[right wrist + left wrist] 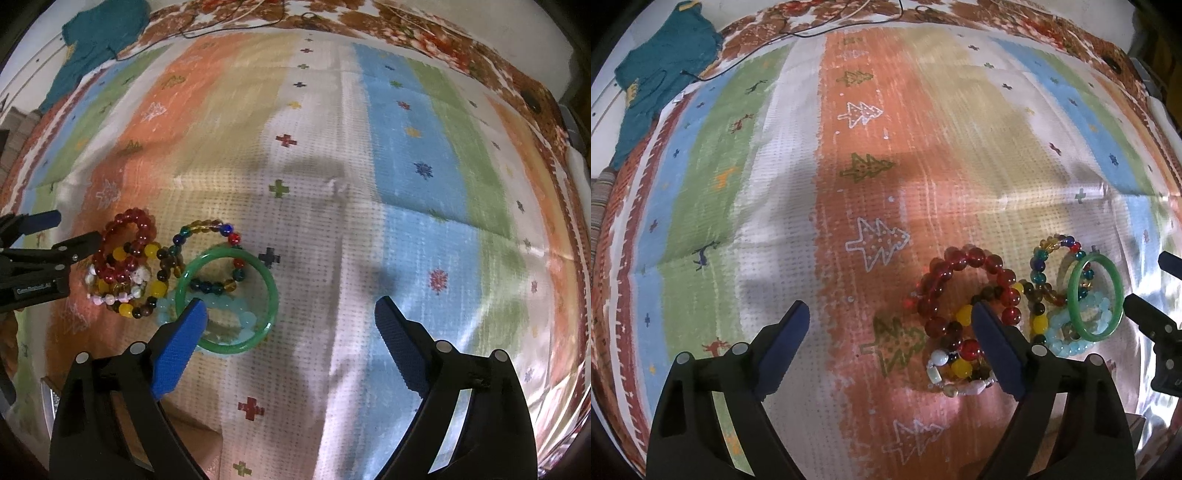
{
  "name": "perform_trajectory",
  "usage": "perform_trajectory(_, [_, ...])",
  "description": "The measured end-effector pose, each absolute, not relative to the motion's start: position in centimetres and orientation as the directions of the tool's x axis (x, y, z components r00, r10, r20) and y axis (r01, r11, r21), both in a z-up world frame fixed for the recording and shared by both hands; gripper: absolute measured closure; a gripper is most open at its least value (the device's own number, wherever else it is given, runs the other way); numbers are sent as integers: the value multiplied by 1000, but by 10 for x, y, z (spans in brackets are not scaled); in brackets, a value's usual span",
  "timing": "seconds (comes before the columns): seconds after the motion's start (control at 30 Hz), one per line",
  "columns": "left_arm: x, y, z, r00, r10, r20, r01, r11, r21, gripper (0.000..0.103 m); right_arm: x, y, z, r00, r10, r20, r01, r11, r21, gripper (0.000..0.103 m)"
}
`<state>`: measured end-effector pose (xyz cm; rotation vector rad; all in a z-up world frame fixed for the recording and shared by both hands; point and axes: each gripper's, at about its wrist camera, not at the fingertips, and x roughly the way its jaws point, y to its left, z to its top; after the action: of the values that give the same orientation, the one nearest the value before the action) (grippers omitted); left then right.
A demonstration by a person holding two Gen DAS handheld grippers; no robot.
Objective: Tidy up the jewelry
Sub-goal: 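Grasp the red bead bracelet with left tool while right tool grasps the green jade bangle, then lift the red bracelet with left tool while right tool carries the jade bangle toward the tin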
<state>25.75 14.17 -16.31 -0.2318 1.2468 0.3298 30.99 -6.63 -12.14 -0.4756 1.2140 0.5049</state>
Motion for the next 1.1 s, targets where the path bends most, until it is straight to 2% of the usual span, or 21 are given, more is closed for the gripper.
perform_trajectory(0.07, [260,142,-166,273,120,-954,-366,931,12,22,312,-64,-125,267,100,-958,-599,797,-84,12])
perform_trajectory(0.2, [266,143,-173,242,128,-962,-366,930,32,32,321,-66,-134,245,85,-966,-588,805,-78,27])
perform_trajectory(0.33, [268,146,-181,228,128,-965,-365,930,37,37,327,-67,-143,231,71,-970,-582,809,-79,43])
perform_trajectory(0.4, [268,147,-183,230,128,-965,-366,930,35,38,330,-68,-148,221,62,-973,-580,810,-80,54])
perform_trajectory(0.47, [268,146,-184,225,141,-964,-361,931,52,41,330,-68,-152,219,58,-974,-585,806,-84,56])
perform_trajectory(0.53, [267,141,-187,216,171,-961,-338,937,90,46,328,-67,-153,230,50,-972,-589,802,-99,65])
perform_trajectory(0.57, [266,140,-187,218,171,-961,-333,939,92,50,328,-66,-154,235,48,-971,-592,800,-103,70])
perform_trajectory(0.6, [267,138,-187,218,169,-961,-330,940,90,55,327,-65,-154,228,58,-972,-598,796,-92,83])
perform_trajectory(0.63, [267,137,-187,216,165,-962,-328,941,88,58,327,-65,-155,220,64,-973,-599,796,-83,89])
perform_trajectory(0.7, [267,136,-187,214,164,-963,-321,943,89,78,326,-63,-155,225,63,-972,-605,791,-89,94])
perform_trajectory(0.77, [267,136,-187,209,168,-963,-316,944,96,90,323,-61,-156,231,63,-971,-615,783,-95,95])
perform_trajectory(1.1, [255,130,-161,258,144,-955,-329,943,53,90,310,-64,-133,267,100,-958,-620,779,-91,95])
